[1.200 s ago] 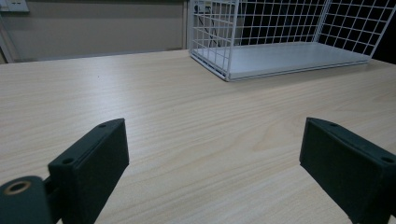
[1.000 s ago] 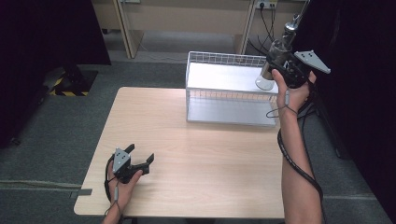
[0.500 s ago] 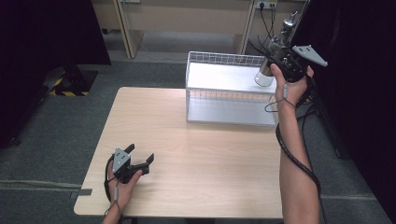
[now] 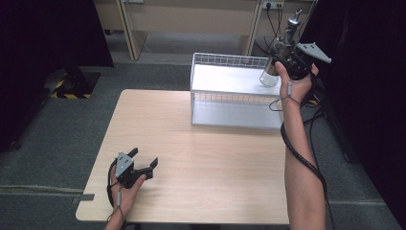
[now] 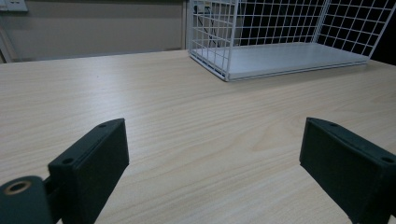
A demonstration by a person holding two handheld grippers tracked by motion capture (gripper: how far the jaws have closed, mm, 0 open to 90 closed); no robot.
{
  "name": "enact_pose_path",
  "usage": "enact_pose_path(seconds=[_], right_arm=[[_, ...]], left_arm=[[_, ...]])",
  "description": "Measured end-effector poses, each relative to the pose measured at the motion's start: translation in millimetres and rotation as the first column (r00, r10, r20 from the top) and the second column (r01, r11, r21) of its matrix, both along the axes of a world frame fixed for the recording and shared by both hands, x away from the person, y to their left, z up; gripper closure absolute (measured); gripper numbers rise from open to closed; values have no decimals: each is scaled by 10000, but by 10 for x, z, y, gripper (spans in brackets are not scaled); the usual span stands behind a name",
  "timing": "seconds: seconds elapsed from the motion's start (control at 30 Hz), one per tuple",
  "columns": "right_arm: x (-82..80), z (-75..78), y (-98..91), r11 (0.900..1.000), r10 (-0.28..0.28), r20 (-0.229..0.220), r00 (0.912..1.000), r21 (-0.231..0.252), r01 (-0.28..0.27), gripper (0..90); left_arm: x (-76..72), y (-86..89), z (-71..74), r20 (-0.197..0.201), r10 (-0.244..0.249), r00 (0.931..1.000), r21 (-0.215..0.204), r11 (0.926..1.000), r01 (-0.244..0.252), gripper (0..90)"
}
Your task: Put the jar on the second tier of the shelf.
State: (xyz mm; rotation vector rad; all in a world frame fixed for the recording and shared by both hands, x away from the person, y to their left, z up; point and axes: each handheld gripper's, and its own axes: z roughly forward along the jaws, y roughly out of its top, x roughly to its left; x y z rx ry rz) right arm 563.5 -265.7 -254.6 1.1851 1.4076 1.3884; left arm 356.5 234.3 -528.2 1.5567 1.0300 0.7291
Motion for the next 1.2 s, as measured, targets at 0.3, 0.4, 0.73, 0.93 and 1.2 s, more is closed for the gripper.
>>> enact_pose_path(seconds=[0.3, 0.4, 0.73, 0.93, 1.2], right_arm=[[138, -104, 39, 9997, -84, -286, 9996, 231, 91, 340], [173, -137, 60, 9997, -60, -346, 9994, 237, 69, 340], [236, -260, 142, 9999, -54, -537, 9985, 98, 59, 339], [258, -292, 189, 9999, 21, -496, 9988, -116, -26, 338], [236, -295, 247, 9991, 100, -456, 9989, -396, -118, 301]], left_arm=[[0, 0, 0, -2, -12, 10000, 2, 10000, 12, 77], [1, 1, 1, -13, -25, 10000, 29, 10000, 25, 77], [2, -1, 0, -9, -27, 10000, 21, 10000, 27, 77], [1, -1, 0, -2, -35, 10000, 10, 10000, 35, 77], [0, -7, 0, 9, -35, 10000, 48, 10000, 35, 77]])
